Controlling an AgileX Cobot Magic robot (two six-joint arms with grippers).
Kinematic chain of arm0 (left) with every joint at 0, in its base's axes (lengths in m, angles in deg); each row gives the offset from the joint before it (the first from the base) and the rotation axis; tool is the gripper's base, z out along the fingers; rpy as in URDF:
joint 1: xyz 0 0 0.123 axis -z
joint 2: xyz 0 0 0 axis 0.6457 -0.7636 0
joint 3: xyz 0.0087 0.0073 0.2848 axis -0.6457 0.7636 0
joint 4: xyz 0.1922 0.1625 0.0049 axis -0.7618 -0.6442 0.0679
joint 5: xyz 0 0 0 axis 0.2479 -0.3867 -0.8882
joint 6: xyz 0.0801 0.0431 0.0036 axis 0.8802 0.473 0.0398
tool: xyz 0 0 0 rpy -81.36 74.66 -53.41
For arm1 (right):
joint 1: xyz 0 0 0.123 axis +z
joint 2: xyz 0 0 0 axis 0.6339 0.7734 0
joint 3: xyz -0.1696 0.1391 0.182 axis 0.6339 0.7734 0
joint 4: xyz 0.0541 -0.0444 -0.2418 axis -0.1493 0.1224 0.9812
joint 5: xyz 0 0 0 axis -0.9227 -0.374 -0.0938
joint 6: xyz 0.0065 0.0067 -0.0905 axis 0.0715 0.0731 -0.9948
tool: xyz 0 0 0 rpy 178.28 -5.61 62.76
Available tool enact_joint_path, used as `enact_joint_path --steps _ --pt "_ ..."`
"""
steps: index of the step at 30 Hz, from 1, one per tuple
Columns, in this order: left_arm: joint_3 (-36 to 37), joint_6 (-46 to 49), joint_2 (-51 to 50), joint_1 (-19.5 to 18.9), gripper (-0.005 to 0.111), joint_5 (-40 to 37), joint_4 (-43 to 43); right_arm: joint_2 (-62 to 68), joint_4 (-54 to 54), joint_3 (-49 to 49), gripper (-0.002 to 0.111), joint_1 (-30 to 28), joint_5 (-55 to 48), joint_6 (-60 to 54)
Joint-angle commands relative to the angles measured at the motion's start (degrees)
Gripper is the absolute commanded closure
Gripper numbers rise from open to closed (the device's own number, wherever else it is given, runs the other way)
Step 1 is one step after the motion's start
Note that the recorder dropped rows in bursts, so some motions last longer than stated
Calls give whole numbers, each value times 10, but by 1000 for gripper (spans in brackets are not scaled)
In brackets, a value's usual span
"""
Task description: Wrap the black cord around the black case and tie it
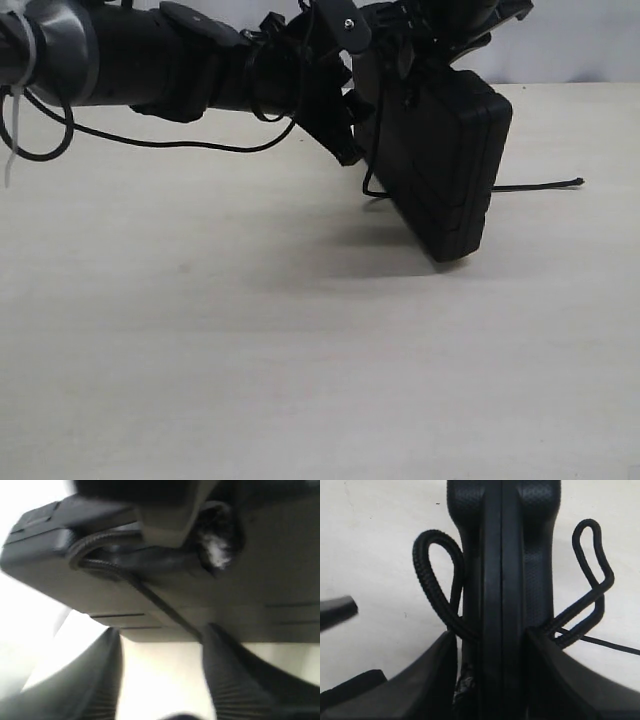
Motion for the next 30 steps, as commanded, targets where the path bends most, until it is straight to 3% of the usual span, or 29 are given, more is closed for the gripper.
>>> enact_joint_path --steps 1,8,13,23,30 --pt "1 -5 6 4 86 -25 5 7 -7 8 67 2 -13 1" --pt "1 9 6 4 107 -60 -1 4 24 7 67 2 -13 1" --pt "1 9 6 4 107 -61 -1 5 42 8 68 2 -13 1" --pt "1 10 6 4 107 -61 -1 5 65 8 104 4 -13 -31" --pt "1 10 6 4 107 -63 -1 5 49 8 104 4 -13 -39"
